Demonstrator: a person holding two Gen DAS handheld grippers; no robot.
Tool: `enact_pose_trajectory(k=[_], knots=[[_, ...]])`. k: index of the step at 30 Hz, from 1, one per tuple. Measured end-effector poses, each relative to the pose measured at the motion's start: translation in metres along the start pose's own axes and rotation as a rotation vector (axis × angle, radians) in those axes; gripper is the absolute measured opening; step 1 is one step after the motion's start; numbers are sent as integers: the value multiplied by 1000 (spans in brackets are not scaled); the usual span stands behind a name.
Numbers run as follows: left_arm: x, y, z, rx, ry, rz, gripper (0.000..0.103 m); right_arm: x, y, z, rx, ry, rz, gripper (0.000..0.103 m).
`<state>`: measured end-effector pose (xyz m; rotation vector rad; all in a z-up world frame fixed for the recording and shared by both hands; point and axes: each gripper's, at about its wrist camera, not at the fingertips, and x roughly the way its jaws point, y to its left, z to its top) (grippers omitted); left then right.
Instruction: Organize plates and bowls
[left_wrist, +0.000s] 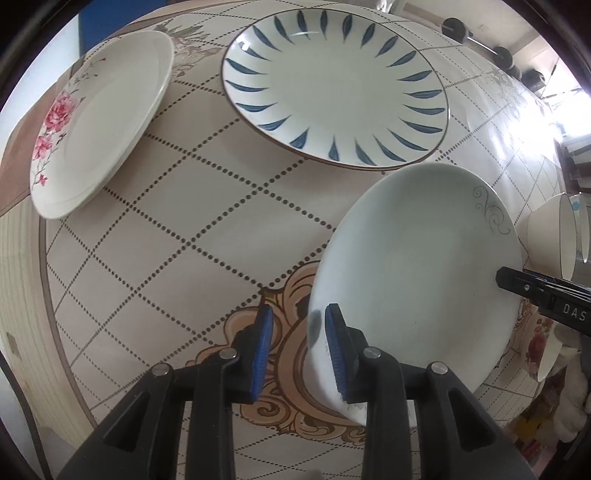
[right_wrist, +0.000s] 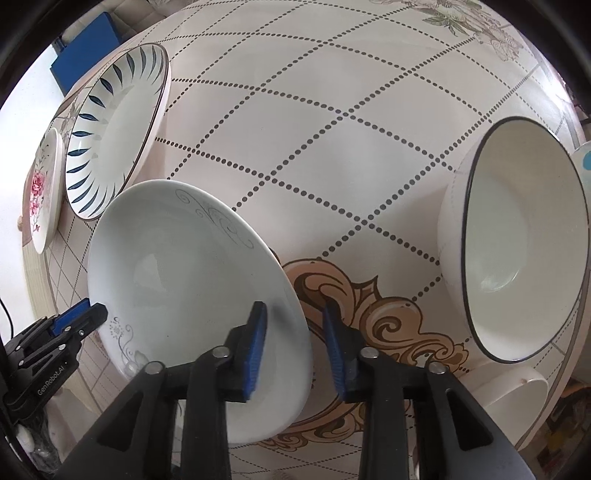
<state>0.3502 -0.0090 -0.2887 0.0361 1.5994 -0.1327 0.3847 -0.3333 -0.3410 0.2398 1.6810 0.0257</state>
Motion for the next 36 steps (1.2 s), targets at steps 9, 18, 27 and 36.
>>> enact_pose_trajectory(k=[9,18,27,36], knots=[[-64,4,-48,-29,-87,74,59,-47,20,-33,-89,-113,-154,86],[-115,-20,-41,-96,-247,68,81,-106,74,-56,-213,-248,-88,94],[-103,76,33,-139,-457,84,81,-131,186,2,-383,-380,125,94],[-71,202,101,-128,-440,180,81,-65,313,110,-407,-239,168,94]])
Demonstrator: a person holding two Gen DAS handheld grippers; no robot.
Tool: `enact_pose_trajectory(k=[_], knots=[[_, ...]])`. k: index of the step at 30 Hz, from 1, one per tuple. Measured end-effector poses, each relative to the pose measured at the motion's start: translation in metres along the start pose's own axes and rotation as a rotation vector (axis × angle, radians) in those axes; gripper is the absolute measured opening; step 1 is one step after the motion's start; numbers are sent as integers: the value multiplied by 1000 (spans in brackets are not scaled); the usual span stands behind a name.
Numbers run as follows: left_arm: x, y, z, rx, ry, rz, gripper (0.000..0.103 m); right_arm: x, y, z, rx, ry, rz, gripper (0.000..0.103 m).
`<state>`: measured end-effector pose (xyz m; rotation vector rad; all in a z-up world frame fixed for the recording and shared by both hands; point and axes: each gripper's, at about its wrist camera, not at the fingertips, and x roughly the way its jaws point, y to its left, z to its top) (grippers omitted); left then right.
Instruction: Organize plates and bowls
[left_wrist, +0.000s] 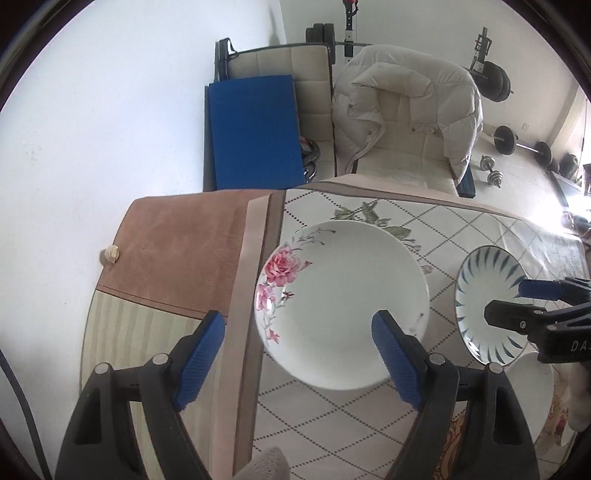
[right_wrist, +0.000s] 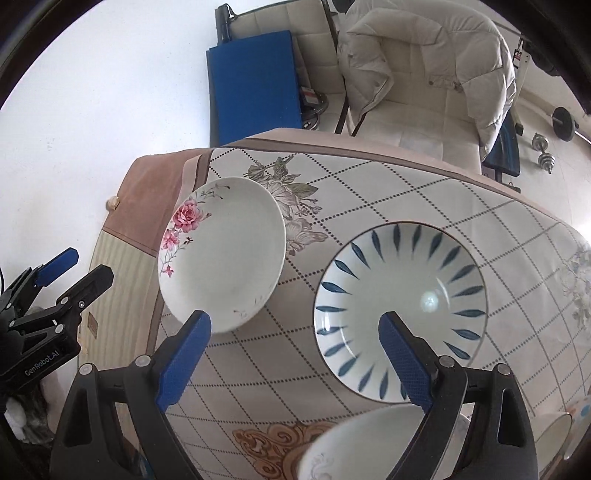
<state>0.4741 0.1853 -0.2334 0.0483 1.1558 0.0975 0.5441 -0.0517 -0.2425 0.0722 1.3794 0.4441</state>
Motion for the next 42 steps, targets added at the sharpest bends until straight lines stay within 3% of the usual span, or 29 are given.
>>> enact_pose_trajectory(k=[5,10,14,16,18,22,25,27,28,42], knots=[[69,46,13,-83,162,-73,80,69,3,48,75,132,49,93],[127,64,11,-172,327,-189,63,112,-6,75,143,204,96,93],[145,61,7,-173,381,-233,50,137,-8,85,142,267,133,91],[150,58,5,-173,395,-248,46,146,-7,87,139,296,146,85],[154,56,3,-180,413,-265,35,155,-5,88,134,322,147,80],[150,53,3,-191,403,-262,31,171,-3,87,152,368,182,63],[148,58,1,-216,394,-277,26,174,1,87,140,377,176,39],[146,61,1,-228,387,-274,23,174,4,86,122,373,133,32],[145,63,0,-231,384,-273,22,175,7,84,111,370,114,21],[130,64,-2,-215,358,-246,17,166,8,63,113,359,113,17]])
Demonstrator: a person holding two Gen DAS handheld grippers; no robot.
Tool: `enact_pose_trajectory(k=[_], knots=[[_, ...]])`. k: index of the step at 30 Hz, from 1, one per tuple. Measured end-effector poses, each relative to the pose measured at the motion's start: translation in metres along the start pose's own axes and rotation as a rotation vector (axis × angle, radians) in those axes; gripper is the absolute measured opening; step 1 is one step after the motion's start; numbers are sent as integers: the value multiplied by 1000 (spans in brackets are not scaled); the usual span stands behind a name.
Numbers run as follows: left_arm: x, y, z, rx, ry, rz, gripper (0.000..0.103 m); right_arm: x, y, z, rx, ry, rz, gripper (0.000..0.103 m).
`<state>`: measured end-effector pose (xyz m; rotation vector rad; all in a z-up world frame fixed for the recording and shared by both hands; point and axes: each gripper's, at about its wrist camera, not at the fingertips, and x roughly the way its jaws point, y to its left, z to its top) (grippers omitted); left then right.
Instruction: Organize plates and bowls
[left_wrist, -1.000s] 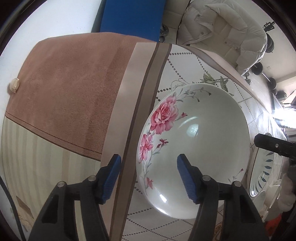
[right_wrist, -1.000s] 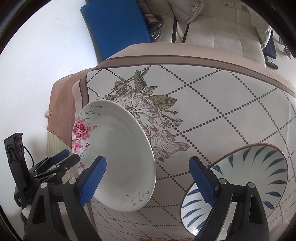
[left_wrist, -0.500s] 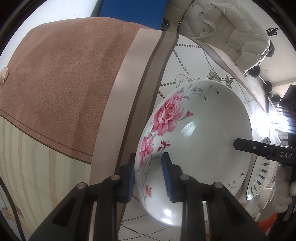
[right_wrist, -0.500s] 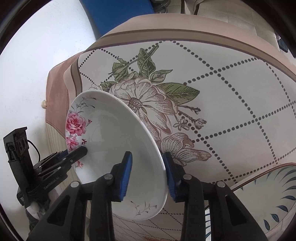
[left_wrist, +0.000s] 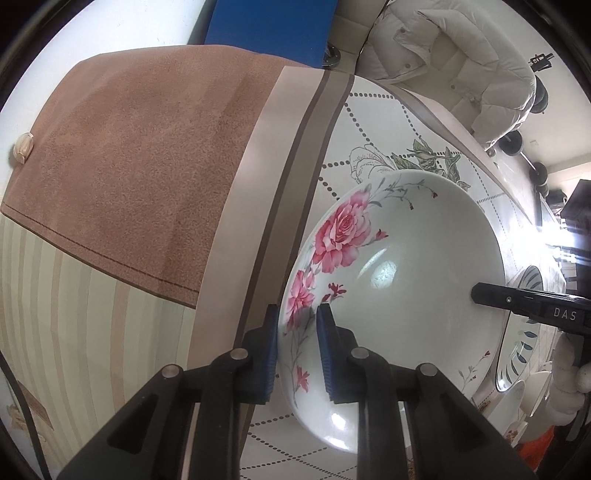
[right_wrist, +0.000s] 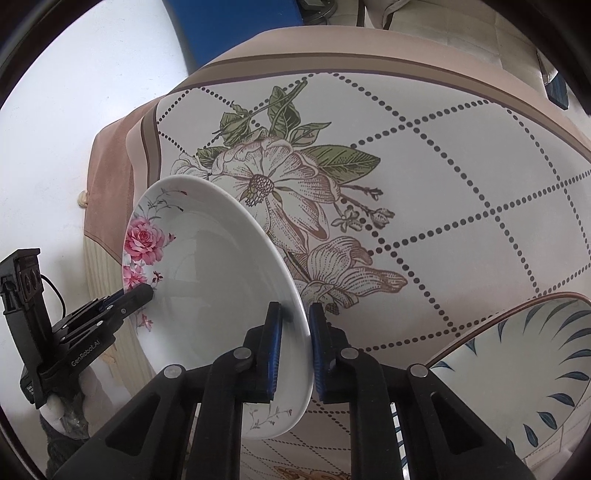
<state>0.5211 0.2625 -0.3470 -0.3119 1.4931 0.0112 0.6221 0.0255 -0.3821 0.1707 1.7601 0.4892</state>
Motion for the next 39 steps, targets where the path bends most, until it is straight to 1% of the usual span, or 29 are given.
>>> enact_pose_trajectory(k=[6,10,16,20,27,32,34,39], knots=[[-18,-8,-8,27,-31,-2,17,-11,-9,-18,8,-20,25,17],[-35,-21,-14,50,-54,-10,17,-30,-14,-34,8,-40,40,17],[-58,-51,-29,107,-89,-20,17,-69,-31,-64,13,-92,57,16],[-66,-84,-38,148,-101,-26,17,-92,-51,-89,25,-117,60,16],[-73,-146,-67,234,-101,-48,17,-130,-94,-144,88,-173,68,16],[-75,-188,-97,282,-89,-85,17,-152,-131,-197,145,-206,62,16],[-72,-204,-110,302,-81,-96,17,-155,-145,-218,168,-213,59,16],[-57,-240,-142,353,-43,-96,17,-160,-188,-267,228,-221,58,16]])
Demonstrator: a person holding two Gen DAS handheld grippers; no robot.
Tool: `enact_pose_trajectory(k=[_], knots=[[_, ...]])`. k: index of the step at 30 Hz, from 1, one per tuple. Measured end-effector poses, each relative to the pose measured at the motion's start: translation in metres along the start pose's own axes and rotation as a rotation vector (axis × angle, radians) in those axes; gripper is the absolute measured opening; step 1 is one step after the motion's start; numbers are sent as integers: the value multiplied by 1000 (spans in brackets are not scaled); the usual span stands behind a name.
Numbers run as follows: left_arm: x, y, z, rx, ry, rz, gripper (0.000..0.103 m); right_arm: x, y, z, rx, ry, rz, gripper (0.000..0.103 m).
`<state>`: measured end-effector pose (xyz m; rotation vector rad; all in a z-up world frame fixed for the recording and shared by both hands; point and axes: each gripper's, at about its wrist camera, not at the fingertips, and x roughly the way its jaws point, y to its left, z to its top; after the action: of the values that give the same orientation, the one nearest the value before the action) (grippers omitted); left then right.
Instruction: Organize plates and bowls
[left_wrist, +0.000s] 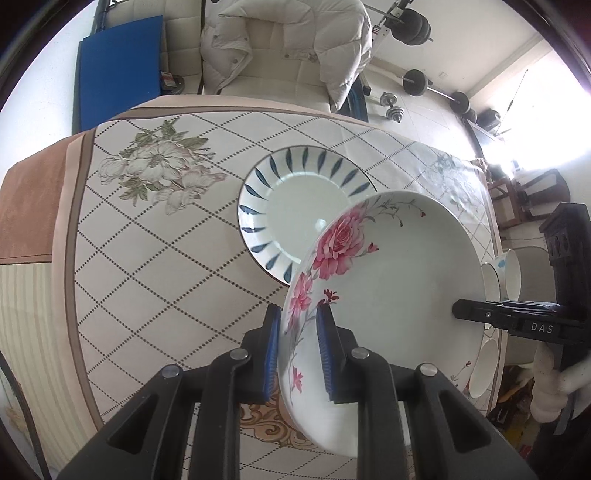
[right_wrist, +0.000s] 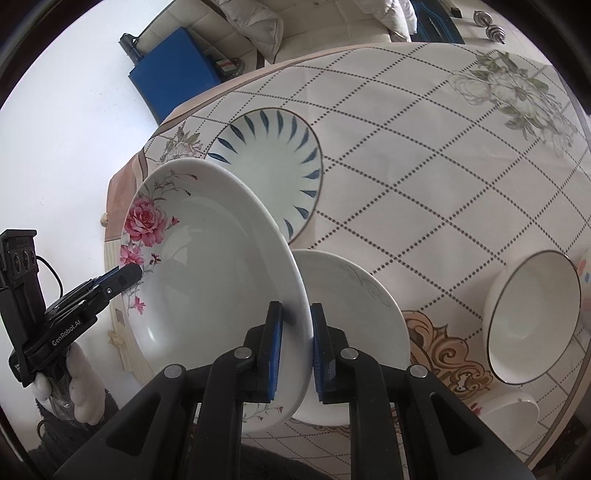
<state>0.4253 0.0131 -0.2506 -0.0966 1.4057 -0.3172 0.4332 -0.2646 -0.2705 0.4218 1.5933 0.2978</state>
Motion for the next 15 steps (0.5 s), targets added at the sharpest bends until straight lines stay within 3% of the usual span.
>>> enact_pose_trajectory(k=[5,10,15], knots=[[25,-23,-20,15,52,2,17,5,-35,-25,34,20,-9,16],[50,-40,-37,49,90,53,17,21,-60,-43,37,42,-25,17],[71,-39,-44,42,124,61,17,35,-77,-54,42,64,-35,17]])
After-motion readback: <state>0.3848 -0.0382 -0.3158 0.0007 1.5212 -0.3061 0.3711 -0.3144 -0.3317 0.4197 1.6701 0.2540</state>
